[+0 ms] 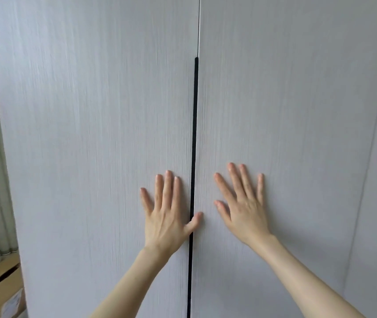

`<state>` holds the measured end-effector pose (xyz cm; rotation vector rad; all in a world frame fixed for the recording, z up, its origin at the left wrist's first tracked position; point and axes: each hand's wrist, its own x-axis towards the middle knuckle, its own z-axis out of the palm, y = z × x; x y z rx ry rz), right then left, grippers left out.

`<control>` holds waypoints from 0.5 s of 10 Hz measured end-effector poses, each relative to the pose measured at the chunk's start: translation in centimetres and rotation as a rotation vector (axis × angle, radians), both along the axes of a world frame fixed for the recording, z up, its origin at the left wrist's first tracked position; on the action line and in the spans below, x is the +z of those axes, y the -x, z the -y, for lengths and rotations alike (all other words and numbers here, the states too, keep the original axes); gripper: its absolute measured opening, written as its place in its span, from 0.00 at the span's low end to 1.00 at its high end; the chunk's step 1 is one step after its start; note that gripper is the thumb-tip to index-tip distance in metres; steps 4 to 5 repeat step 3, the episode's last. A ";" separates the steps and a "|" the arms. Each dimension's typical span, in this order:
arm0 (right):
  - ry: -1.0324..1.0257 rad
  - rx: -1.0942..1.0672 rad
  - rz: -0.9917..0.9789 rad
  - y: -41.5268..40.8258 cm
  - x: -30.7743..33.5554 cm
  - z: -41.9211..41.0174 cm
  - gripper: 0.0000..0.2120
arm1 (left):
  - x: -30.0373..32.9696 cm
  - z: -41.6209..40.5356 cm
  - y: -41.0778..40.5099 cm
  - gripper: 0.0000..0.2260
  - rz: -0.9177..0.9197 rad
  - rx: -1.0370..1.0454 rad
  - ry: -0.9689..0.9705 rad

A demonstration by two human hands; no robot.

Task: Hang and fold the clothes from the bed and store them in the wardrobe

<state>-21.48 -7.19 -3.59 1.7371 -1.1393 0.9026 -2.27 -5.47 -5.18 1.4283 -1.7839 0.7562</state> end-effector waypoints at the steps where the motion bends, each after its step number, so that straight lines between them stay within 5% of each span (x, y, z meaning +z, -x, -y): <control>1: 0.046 0.019 0.001 -0.2 -0.1 0.8 0.28 | -0.7 1.2 0.4 0.39 -0.046 0.031 0.068; 2: 0.075 0.114 0.012 -0.1 0.6 0.2 0.24 | -1.3 2.2 0.5 0.38 -0.044 0.039 0.158; 3: 0.075 0.449 0.180 0.5 2.4 -2.0 0.16 | -1.4 2.3 0.5 0.38 -0.063 0.022 0.181; 5: 0.075 0.449 0.180 0.5 2.4 -2.0 0.16 | -1.4 2.3 0.5 0.38 -0.063 0.022 0.181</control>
